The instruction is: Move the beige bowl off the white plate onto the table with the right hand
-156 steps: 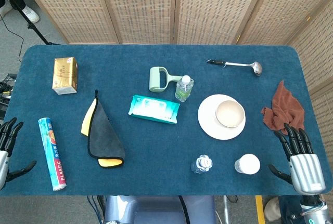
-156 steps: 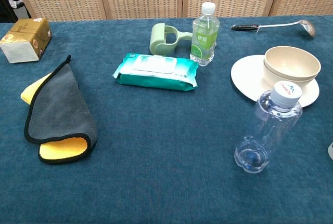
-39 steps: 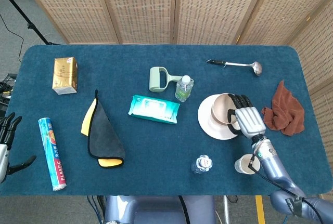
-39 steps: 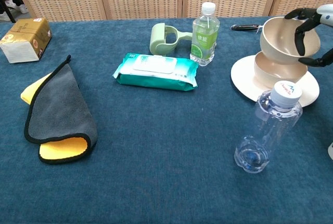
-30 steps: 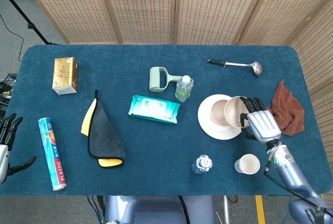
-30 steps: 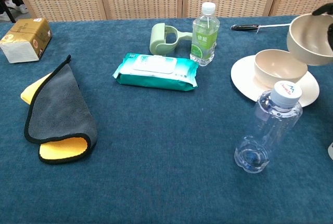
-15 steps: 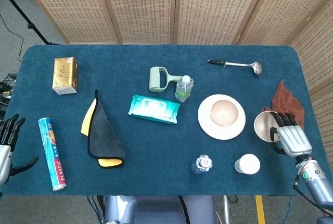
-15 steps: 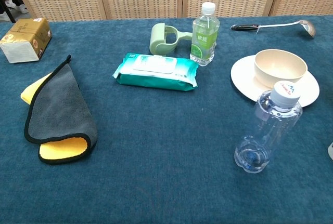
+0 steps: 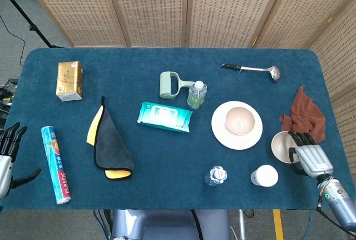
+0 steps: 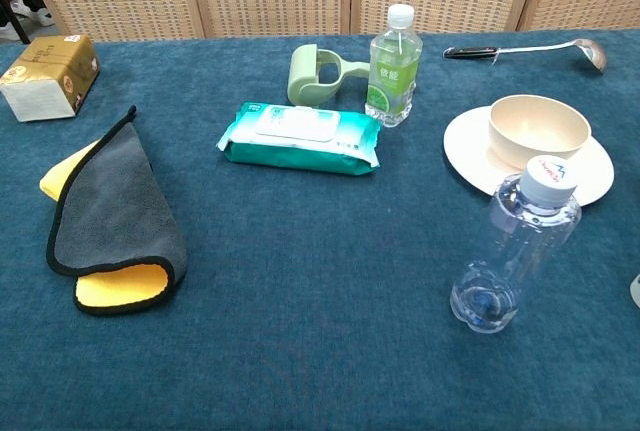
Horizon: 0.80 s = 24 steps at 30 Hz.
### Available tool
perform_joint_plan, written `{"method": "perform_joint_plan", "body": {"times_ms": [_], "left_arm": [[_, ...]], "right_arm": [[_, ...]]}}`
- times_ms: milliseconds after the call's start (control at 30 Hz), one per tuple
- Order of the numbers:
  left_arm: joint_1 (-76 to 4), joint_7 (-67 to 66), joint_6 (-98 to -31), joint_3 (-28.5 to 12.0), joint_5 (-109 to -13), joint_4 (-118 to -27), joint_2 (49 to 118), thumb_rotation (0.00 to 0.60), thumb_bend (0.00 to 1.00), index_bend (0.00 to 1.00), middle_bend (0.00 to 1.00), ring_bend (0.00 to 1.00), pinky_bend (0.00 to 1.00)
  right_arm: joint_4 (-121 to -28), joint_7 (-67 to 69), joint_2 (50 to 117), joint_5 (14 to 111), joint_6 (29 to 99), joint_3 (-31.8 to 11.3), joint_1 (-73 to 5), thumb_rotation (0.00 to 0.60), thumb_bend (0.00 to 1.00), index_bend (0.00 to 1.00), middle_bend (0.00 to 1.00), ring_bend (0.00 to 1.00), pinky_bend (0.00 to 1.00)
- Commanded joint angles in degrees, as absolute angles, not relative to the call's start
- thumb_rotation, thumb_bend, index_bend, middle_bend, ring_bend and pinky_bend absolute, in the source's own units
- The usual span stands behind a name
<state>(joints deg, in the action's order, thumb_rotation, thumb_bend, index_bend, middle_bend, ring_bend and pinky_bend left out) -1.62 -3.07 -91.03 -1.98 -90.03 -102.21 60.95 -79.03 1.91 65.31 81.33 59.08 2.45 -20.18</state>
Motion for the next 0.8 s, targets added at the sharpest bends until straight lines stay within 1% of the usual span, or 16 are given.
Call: {"method": "perform_joint_plan", "body": {"times_ms": [33, 100, 167, 200, 267, 300, 400, 600, 700, 767, 800], "left_arm": [[-1.6, -3.07, -91.01, -1.93, -90.08, -102.22, 60.92, 0.6, 0.11, 0.0, 0.0, 0.0, 0.0], [-1.59, -3.09, -90.93, -1.89, -90.01, -102.26, 60.82, 0.6, 0.11, 0.0, 0.0, 0.0, 0.0], [-1.62, -3.03, -90.85, -1.89, -89.98, -102.32, 60.76, 0.6, 0.11, 0.0, 0.0, 0.0, 0.0], [-1.63, -2.98, -90.82, -1.88, -89.98, -102.35, 60.72, 0.6, 0.11, 0.0, 0.0, 0.0, 0.0], [-1.62, -2.95, -90.83, -1.87, -90.03, -102.38, 60.66, 0.6, 0.11, 0.0, 0.0, 0.0, 0.0], [-1.61, -2.93, -90.84, -1.85, -90.05, -102.4, 60.64, 0.6, 0.11, 0.0, 0.0, 0.0, 0.0], [-1.6, -2.83, -90.84, -1.84, -90.06, -102.42, 60.58, 0.6, 0.11, 0.0, 0.0, 0.0, 0.0], [-1.47, -2.35, -91.02, -1.76, -90.21, -102.45, 60.35, 0.6, 0.11, 0.0, 0.0, 0.0, 0.0], [-1.39, -2.1, -91.17, -1.73, -90.32, -102.43, 60.27, 0.6, 0.11, 0.0, 0.0, 0.0, 0.0], [-1.29, -2.02, -91.38, -1.69, -90.47, -102.36, 60.25, 0.6, 0.11, 0.0, 0.0, 0.0, 0.0], [-1.26, -2.04, -91.44, -1.65, -90.57, -102.33, 60.27, 0.6, 0.11, 0.0, 0.0, 0.0, 0.0]], "right_arm": [[-78.99, 1.14, 65.36, 81.49, 58.53, 2.83, -20.14, 0.6, 0.56, 0.63, 0.03, 0.0, 0.0], [-79.52, 0.65, 65.15, 81.25, 58.15, 2.8, -20.17, 0.6, 0.49, 0.5, 0.0, 0.0, 0.0], [-79.85, 0.77, 65.05, 81.29, 58.15, 2.72, -20.14, 0.6, 0.43, 0.41, 0.0, 0.0, 0.0], [-79.99, 0.81, 64.99, 81.29, 58.14, 2.69, -20.12, 0.6, 0.41, 0.38, 0.0, 0.0, 0.0], [-80.25, 0.59, 64.86, 81.2, 58.42, 2.56, -19.95, 0.6, 0.3, 0.33, 0.0, 0.0, 0.0], [-80.4, 0.47, 64.79, 81.22, 58.58, 2.54, -19.86, 0.6, 0.26, 0.33, 0.0, 0.0, 0.0], [-80.95, 0.21, 64.43, 81.28, 58.97, 2.54, -19.6, 0.6, 0.21, 0.31, 0.0, 0.0, 0.0], [-83.89, -0.4, 62.07, 81.68, 60.91, 2.51, -18.62, 0.6, 0.21, 0.3, 0.0, 0.0, 0.0], [-86.47, -0.61, 59.91, 82.48, 63.84, 2.2, -17.6, 0.6, 0.21, 0.3, 0.0, 0.0, 0.0], [-88.87, -1.29, 57.87, 83.18, 67.36, 1.65, -16.42, 0.6, 0.2, 0.3, 0.0, 0.0, 0.0], [-89.71, -1.55, 57.22, 83.42, 68.95, 1.3, -15.92, 0.6, 0.15, 0.3, 0.0, 0.0, 0.0]]}}
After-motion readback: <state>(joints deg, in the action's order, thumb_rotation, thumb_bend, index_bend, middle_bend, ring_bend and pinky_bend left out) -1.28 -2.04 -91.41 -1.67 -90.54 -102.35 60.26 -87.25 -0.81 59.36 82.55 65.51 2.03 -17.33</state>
